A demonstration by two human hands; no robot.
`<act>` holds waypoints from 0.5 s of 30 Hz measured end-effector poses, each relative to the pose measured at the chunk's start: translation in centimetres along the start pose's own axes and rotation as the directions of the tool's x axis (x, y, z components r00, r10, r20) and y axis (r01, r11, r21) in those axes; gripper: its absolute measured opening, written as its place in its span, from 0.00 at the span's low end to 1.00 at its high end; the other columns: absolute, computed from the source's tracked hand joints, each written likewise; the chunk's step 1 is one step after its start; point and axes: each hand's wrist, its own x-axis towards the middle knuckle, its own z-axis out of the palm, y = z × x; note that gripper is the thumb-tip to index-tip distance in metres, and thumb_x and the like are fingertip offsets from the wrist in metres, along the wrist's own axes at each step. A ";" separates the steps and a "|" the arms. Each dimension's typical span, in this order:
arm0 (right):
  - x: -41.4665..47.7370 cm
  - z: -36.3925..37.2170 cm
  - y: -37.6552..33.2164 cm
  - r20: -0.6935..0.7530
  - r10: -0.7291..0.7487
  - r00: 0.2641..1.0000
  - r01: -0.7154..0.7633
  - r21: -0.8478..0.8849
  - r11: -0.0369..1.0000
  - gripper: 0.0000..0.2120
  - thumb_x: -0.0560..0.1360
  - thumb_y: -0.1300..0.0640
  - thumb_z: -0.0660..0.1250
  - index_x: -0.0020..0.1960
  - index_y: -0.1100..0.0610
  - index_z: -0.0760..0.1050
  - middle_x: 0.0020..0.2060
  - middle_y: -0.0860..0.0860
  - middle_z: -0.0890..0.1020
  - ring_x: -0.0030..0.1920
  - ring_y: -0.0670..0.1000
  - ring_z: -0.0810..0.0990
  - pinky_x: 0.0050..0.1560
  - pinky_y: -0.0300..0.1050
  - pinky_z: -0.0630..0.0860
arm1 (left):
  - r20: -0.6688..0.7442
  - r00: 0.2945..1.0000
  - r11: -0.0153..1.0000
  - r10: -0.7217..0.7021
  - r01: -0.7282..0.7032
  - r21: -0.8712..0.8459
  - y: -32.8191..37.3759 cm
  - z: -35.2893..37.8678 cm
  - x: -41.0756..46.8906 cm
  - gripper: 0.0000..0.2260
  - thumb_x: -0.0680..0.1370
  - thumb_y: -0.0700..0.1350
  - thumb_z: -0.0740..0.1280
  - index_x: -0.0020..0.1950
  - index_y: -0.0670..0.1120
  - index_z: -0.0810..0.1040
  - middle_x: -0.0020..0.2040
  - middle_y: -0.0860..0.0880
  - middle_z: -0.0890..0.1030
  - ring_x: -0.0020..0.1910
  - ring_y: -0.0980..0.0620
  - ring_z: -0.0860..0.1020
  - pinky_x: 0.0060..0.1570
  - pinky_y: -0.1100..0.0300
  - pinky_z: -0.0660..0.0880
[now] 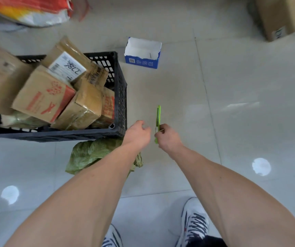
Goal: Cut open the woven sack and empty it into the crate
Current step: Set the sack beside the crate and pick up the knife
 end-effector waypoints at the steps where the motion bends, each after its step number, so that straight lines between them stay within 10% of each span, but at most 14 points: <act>1: -1.6 -1.0 -1.0 0.010 -0.007 1.000 0.007 0.009 1.000 0.14 0.76 0.61 0.60 0.61 0.59 0.74 0.50 0.60 0.82 0.52 0.63 0.81 0.53 0.57 0.79 | -0.008 1.000 1.000 -0.002 0.002 0.005 1.1 -0.8 -1.5 0.20 0.82 0.51 0.58 0.74 0.49 0.67 0.70 0.46 0.74 0.68 0.44 0.71 0.64 0.57 0.66; 15: -26.1 -20.7 -19.4 0.041 -0.086 0.995 0.079 0.149 0.986 0.08 0.77 0.60 0.59 0.43 0.48 0.72 0.45 0.55 0.83 0.49 0.60 0.82 0.51 0.60 0.80 | -0.086 0.996 0.999 0.035 -0.037 -0.025 19.4 -19.0 -27.0 0.21 0.81 0.49 0.58 0.74 0.47 0.67 0.69 0.45 0.74 0.67 0.44 0.72 0.63 0.54 0.67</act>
